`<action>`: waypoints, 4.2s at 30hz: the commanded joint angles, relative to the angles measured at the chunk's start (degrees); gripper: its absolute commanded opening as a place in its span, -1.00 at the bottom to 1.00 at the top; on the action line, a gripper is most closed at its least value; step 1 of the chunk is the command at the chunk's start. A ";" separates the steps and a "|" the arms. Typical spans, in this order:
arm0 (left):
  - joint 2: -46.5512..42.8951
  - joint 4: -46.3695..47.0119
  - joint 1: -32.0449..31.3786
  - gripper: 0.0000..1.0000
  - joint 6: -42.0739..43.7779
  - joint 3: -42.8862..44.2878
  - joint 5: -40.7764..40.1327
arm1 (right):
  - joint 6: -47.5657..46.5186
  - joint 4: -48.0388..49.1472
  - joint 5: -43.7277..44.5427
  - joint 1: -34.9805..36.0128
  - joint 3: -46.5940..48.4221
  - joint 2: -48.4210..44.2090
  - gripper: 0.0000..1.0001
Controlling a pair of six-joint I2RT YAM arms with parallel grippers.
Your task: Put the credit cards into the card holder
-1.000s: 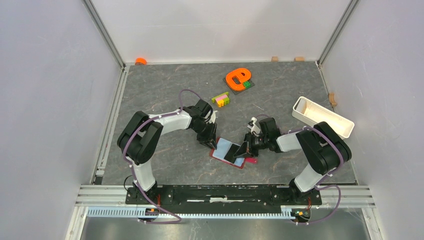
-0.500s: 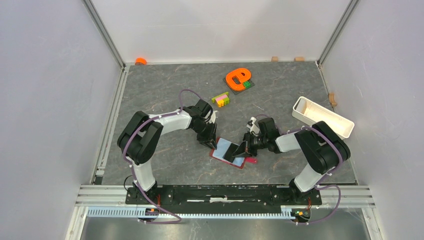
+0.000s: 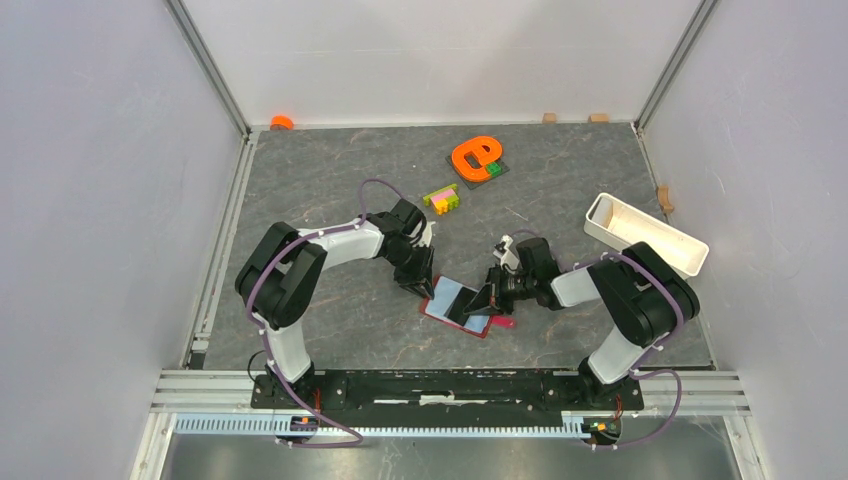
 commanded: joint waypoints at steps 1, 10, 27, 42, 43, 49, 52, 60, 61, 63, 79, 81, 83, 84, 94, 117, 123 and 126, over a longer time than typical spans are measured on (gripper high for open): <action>1.56 0.59 -1.28 -0.44 -0.15 0.47 0.02 | -2.00 -7.34 6.89 0.47 -3.30 1.53 -1.00; 1.21 0.59 -1.28 -0.45 -0.07 0.56 0.15 | -5.21 -13.74 11.36 0.48 -0.10 -0.78 -0.78; 0.47 0.59 -1.29 -0.45 -0.14 0.60 0.46 | -6.38 -17.34 14.37 0.45 -0.82 -4.36 -0.30; 0.16 0.59 -1.45 -0.45 -0.18 0.55 0.65 | -3.53 -15.76 20.41 0.48 -3.31 -11.61 -0.45; 0.22 0.59 -1.52 -0.45 -0.20 0.55 0.72 | -2.89 -14.73 20.38 0.46 -3.64 -11.66 -0.48; 0.42 0.59 -1.78 -0.46 -0.15 0.55 0.66 | 0.83 -9.59 19.81 0.48 -5.14 -11.85 -0.66; 0.42 0.59 -1.89 -0.46 -0.18 0.62 0.72 | 2.82 -7.21 18.72 0.47 -6.28 -12.05 -0.67; 0.33 0.59 -2.25 -0.46 -0.22 0.67 0.83 | 7.32 -1.76 18.75 0.47 -9.46 -12.95 -0.72; 0.33 0.59 -2.29 -0.46 -0.16 0.64 0.90 | 7.89 -0.93 18.76 0.48 -9.74 -13.02 -0.77; 0.33 0.63 -2.33 -0.46 -0.15 0.64 0.82 | 8.59 -0.14 19.10 0.48 -9.96 -13.16 -0.87; -0.29 0.37 -2.56 -0.46 -0.07 0.73 0.20 | 6.35 -10.23 18.45 0.49 -10.48 -14.00 -1.00; -0.23 0.32 -2.60 -0.46 -0.07 0.74 0.24 | 6.44 -10.63 18.74 0.48 -10.70 -14.54 -1.00; -0.29 0.32 -2.60 -0.46 -0.06 0.73 0.15 | 6.53 -11.64 19.26 0.48 -10.83 -15.27 -1.00; -0.29 0.33 -2.60 -0.46 -0.05 0.75 0.11 | 6.66 -12.08 19.45 0.48 -10.91 -15.65 -1.00; -0.38 0.32 -2.61 -0.46 0.02 0.73 0.03 | 6.61 -12.39 19.75 0.48 -10.85 -16.28 -1.00; 0.09 0.32 -2.95 -0.46 0.20 0.91 0.80 | 5.38 -9.74 18.05 0.48 -5.93 -7.52 -1.00; 0.30 0.32 -3.08 -0.46 0.44 1.17 1.69 | 4.92 -9.71 17.88 0.95 -4.25 -5.75 -1.00; 0.31 0.84 -3.12 -0.47 0.38 1.08 2.70 | 4.59 -9.93 17.98 1.68 -2.81 -4.69 -1.00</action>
